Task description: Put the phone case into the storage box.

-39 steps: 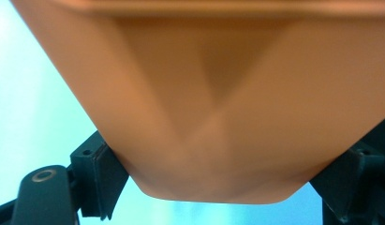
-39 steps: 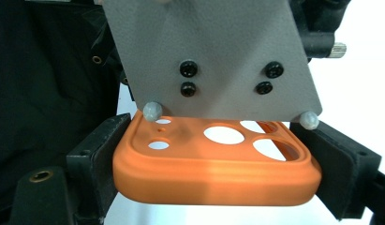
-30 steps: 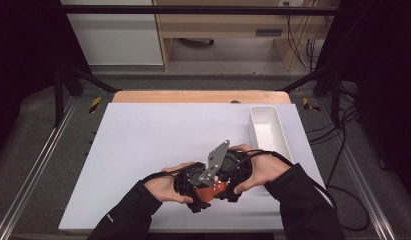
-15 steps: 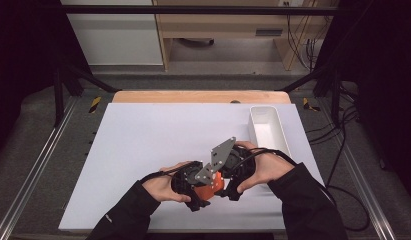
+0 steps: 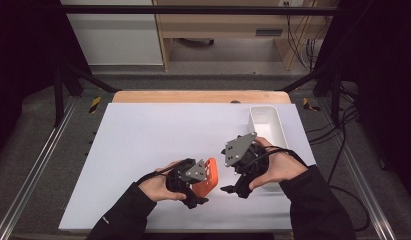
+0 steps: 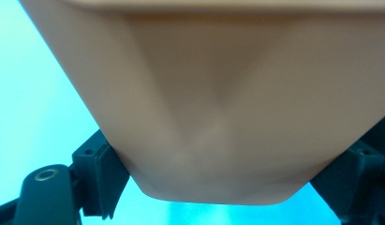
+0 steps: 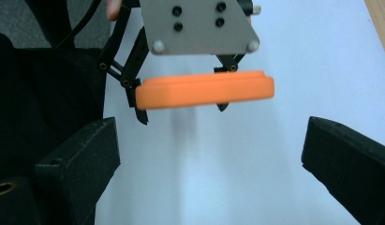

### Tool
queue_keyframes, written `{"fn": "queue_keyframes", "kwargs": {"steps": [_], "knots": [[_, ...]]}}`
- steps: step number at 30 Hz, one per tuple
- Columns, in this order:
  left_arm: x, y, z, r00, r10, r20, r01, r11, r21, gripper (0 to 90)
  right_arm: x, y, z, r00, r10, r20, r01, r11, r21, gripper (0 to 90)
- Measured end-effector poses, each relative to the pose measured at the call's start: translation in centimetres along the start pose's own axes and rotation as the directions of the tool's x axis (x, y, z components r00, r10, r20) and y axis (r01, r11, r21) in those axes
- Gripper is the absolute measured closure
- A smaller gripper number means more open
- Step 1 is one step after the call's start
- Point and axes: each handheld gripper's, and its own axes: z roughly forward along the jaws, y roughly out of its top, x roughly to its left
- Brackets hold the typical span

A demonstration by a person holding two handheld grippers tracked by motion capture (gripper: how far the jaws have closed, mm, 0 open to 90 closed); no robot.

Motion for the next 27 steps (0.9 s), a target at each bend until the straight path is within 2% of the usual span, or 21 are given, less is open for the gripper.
{"fn": "queue_keyframes", "kwargs": {"steps": [11,16,24,27], "knots": [[0.4,-1.2,-0.4,0.9991,-0.034,0.023,0.036,0.9969,-0.07,15.3,-0.3,-1.9,0.6,0.9969,0.076,0.017,-0.075,0.994,-0.074,2.8],[0.4,-1.2,-0.4,0.9989,-0.036,0.031,0.038,0.9954,-0.087,15.3,-0.4,-2.6,0.9,0.9955,0.093,0.015,-0.091,0.99,-0.107,3.0],[0.5,-1.2,-0.6,0.9982,-0.045,0.04,0.05,0.9884,-0.143,15.3,-0.3,-3.3,1.2,0.993,0.118,0.002,-0.116,0.981,-0.156,3.3],[0.5,-1.1,-0.7,0.9979,-0.043,0.047,0.05,0.9873,-0.151,15.3,-0.3,-3.4,1.3,0.9922,0.125,-0.001,-0.123,0.98,-0.159,3.3]]}}
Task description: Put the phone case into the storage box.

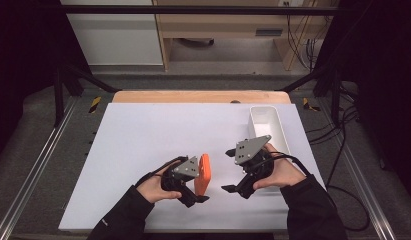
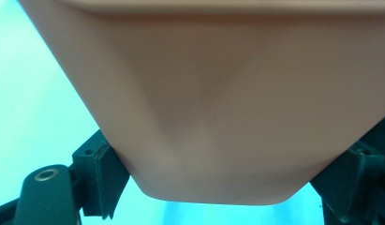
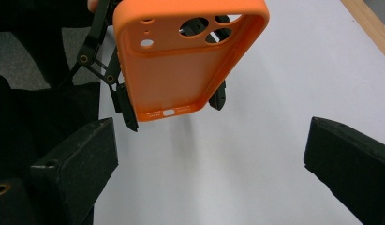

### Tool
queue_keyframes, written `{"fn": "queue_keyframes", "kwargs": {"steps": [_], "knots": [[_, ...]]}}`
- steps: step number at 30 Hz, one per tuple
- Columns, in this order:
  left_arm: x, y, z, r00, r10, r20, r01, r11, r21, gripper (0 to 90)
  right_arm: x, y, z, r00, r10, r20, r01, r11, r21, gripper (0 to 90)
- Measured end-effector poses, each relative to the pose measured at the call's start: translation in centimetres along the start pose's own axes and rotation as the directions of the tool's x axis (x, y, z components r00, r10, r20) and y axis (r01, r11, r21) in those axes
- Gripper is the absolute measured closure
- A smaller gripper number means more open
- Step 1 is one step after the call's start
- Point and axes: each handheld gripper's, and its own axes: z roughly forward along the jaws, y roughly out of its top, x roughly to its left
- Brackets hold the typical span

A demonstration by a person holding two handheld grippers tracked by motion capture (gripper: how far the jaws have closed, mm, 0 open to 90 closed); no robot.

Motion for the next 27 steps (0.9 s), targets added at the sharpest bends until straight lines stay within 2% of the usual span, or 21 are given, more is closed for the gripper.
{"fn": "queue_keyframes", "kwargs": {"steps": [11,27], "knots": [[-0.07,0.15,-0.12,0.9999,-0.003,0.014,0.004,0.9974,-0.072,15.3,0.3,0.17,0.53,0.9999,0.005,-0.009,-0.006,0.999,-0.036,4.4],[-0.01,0.35,-0.03,0.9995,-0.001,0.031,0.004,0.993,-0.118,15.3,0.47,0.54,0.55,0.9995,0.021,-0.024,-0.023,0.997,-0.076,4.6]]}}
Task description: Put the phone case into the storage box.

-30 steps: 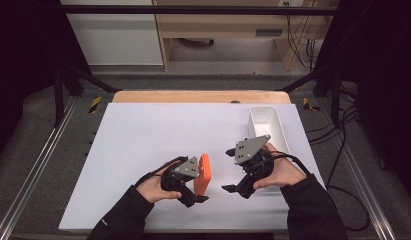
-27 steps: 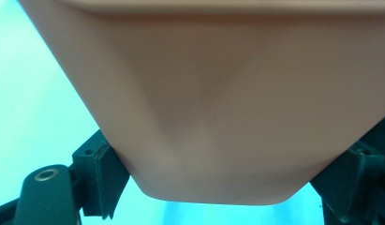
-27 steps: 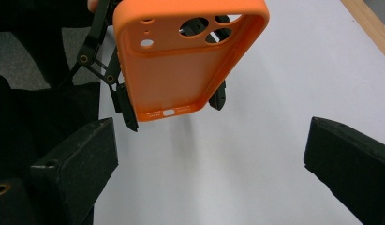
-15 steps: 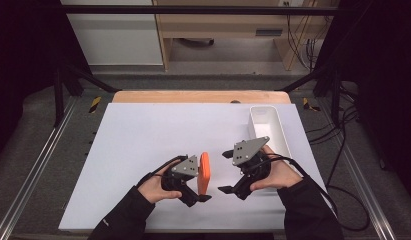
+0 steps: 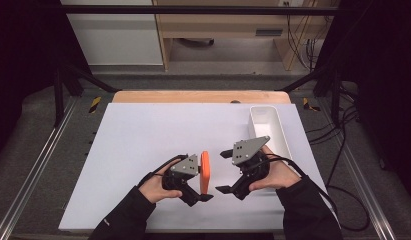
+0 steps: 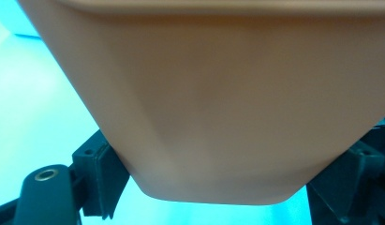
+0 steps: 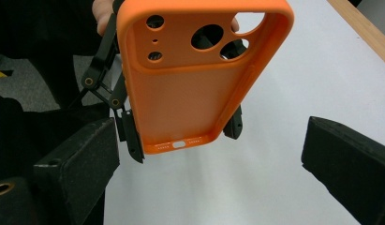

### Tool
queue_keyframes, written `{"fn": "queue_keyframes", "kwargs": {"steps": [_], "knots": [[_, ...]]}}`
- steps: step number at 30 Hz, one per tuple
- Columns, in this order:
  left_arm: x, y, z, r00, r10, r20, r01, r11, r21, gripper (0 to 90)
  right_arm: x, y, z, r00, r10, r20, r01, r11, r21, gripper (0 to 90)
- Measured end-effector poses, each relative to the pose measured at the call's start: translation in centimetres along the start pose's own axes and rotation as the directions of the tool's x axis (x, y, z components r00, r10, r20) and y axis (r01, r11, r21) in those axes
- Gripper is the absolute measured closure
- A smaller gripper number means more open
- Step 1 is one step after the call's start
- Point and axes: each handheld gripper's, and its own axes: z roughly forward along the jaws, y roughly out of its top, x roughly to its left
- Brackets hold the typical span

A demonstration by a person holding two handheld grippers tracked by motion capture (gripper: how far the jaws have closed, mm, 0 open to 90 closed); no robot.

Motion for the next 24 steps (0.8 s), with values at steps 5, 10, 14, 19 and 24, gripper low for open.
{"fn": "queue_keyframes", "kwargs": {"steps": [5,10,14,19,24], "knots": [[0.0,0.1,0.2,1.0,0.005,0.006,-0.005,1.0,-0.007,15.3,0.0,0.1,0.1,0.9999,-0.001,-0.014,0.001,1.0,-0.006,4.8],[-0.2,0.2,0.5,0.9997,0.013,0.02,-0.012,0.9999,-0.011,15.3,0.1,0.2,0.2,0.9997,-0.006,-0.023,0.006,1.0,-0.006,5.1],[-0.3,0.4,0.8,0.9993,0.025,0.027,-0.025,0.9997,-0.005,15.3,0.2,0.4,0.3,0.9993,-0.008,-0.036,0.007,1.0,-0.012,5.2],[-0.5,0.6,1.2,0.9985,0.038,0.04,-0.038,0.9993,0.001,15.3,0.2,0.4,0.6,0.999,-0.012,-0.043,0.012,1.0,-0.012,5.3],[-0.7,0.7,1.6,0.9975,0.05,0.05,-0.05,0.9987,0.004,15.3,0.3,0.4,0.8,0.9982,-0.014,-0.058,0.013,1.0,-0.019,5.5]]}}
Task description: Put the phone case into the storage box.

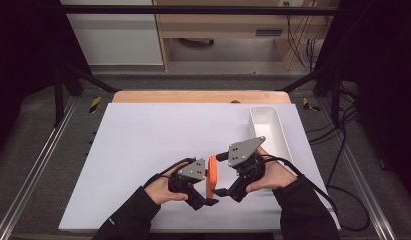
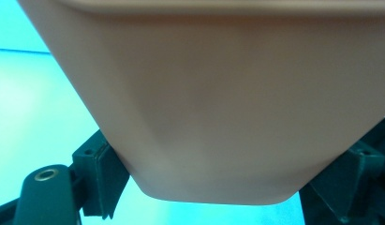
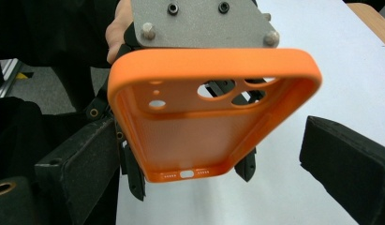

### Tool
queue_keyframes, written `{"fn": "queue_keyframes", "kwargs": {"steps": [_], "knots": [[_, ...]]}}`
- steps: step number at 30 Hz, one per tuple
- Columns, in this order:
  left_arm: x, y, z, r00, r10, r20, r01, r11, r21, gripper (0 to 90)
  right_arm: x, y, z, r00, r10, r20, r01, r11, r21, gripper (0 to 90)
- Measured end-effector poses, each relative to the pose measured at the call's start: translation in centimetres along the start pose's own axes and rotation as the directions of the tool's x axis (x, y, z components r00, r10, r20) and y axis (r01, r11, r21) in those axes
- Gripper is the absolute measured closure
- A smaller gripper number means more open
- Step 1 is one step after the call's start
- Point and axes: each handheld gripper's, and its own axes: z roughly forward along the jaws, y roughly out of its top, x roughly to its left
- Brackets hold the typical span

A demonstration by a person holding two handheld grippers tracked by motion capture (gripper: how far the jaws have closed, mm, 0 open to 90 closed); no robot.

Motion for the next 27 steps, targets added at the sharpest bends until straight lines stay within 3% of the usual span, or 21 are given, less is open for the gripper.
{"fn": "queue_keyframes", "kwargs": {"steps": [16,27], "knots": [[-0.44,0.19,0.36,0.9992,0.036,0.017,-0.036,0.9994,-0.005,15.3,-0.11,-0.16,0.75,0.9972,0.003,-0.075,-0.004,1.0,-0.008,10.6],[-0.46,0.1,0.43,0.999,0.039,0.02,-0.039,0.9992,0.0,15.3,-0.01,-0.26,0.83,0.9956,-0.008,-0.093,0.007,1.0,-0.012,15.3]]}}
